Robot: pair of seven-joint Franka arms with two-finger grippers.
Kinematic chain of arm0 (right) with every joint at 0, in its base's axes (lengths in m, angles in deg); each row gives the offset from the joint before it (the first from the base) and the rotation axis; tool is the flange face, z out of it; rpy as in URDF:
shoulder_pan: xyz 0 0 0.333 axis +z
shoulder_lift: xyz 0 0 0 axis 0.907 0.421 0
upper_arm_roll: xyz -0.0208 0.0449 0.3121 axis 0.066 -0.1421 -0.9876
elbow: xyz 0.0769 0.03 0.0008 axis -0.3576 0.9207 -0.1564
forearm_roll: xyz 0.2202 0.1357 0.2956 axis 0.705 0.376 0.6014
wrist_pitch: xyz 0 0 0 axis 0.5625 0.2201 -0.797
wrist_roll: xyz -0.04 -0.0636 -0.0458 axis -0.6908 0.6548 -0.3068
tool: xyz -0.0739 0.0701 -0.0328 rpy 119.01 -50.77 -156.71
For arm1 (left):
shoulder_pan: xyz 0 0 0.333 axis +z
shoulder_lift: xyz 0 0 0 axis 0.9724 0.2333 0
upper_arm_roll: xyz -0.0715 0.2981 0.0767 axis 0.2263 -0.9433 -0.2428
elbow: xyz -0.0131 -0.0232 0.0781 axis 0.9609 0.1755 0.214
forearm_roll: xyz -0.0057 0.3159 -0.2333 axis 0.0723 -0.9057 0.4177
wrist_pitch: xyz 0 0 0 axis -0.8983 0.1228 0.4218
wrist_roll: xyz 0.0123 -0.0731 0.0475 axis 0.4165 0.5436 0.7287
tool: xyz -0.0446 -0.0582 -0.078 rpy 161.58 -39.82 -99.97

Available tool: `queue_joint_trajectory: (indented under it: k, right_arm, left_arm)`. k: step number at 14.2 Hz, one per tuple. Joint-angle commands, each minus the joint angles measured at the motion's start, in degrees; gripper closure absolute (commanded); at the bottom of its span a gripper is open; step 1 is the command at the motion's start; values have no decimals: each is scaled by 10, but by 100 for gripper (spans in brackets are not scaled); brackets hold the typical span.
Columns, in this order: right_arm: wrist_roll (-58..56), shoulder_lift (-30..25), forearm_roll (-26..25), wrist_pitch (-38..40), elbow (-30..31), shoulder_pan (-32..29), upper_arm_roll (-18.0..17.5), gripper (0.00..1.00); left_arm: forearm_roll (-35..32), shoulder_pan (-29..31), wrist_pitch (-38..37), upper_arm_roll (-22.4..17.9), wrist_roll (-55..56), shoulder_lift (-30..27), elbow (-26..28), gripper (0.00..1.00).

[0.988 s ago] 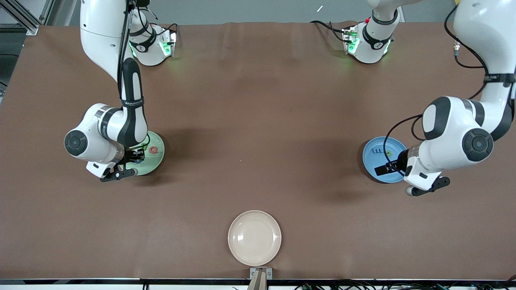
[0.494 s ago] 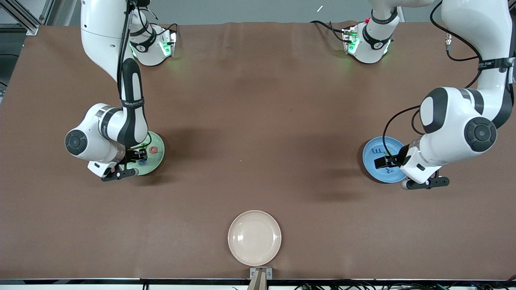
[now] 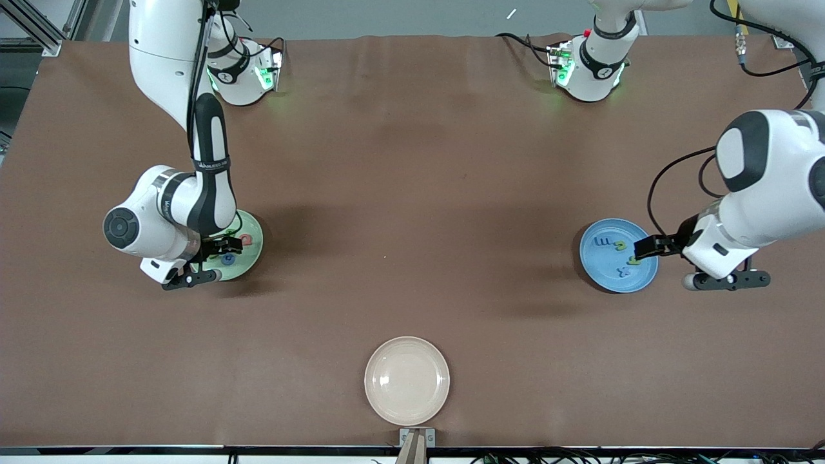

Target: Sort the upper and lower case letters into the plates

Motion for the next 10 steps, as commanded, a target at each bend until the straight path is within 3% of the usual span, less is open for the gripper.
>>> queue_joint_trajectory:
  k: [1, 5, 10]
  right_arm:
    - [19, -29, 8, 60, -24, 11, 32, 0]
    - [49, -26, -20, 177, -112, 43, 127, 0]
    - [54, -24, -48, 330, -242, 19, 203, 0]
  left_arm:
    - [-10, 13, -8, 12, -8, -19, 7, 1]
    - [-8, 31, -60, 12, -28, -108, 14, 0]
    - [-8, 31, -125, 12, -28, -184, -1, 0]
